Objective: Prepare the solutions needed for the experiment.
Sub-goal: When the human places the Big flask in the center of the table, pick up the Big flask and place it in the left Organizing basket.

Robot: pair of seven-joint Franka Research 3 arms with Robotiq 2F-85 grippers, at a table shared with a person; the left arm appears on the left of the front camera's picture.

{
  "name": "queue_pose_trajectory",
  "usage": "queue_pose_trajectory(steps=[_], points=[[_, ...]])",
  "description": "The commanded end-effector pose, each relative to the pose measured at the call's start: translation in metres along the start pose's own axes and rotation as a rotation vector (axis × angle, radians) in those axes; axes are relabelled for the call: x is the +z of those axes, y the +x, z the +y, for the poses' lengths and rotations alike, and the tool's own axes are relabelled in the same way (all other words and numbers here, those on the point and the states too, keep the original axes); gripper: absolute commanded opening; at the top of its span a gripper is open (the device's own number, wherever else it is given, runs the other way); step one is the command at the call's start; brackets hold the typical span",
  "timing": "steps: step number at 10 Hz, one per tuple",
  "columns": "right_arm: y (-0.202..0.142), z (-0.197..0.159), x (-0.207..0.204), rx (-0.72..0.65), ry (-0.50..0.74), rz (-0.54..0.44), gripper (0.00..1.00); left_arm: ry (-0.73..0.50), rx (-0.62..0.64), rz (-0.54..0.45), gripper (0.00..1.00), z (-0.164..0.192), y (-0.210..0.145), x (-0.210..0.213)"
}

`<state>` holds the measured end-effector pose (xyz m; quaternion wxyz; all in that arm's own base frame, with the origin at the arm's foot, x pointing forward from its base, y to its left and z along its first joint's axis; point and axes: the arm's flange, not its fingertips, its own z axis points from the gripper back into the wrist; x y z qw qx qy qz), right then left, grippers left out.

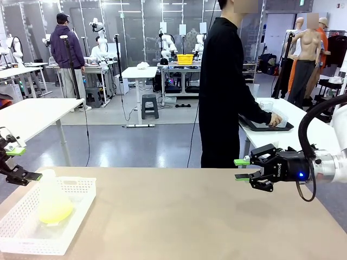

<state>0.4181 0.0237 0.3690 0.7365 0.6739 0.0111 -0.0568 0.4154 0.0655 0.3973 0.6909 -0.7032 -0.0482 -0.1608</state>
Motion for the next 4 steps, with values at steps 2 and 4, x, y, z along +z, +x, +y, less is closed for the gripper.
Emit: queue_pose_trajectory(steps=[2, 4], points=[[-0.0012, 0.0007, -0.0001, 0.007, -0.012, -0.003, 0.47, -0.013, -0.01, 0.003, 1.0, -0.0025, -0.0011, 0.0005], [-0.0012, 0.0007, -0.0001, 0.007, -0.012, -0.003, 0.47, -0.013, -0.01, 0.003, 1.0, -0.0025, -0.0011, 0.0005]])
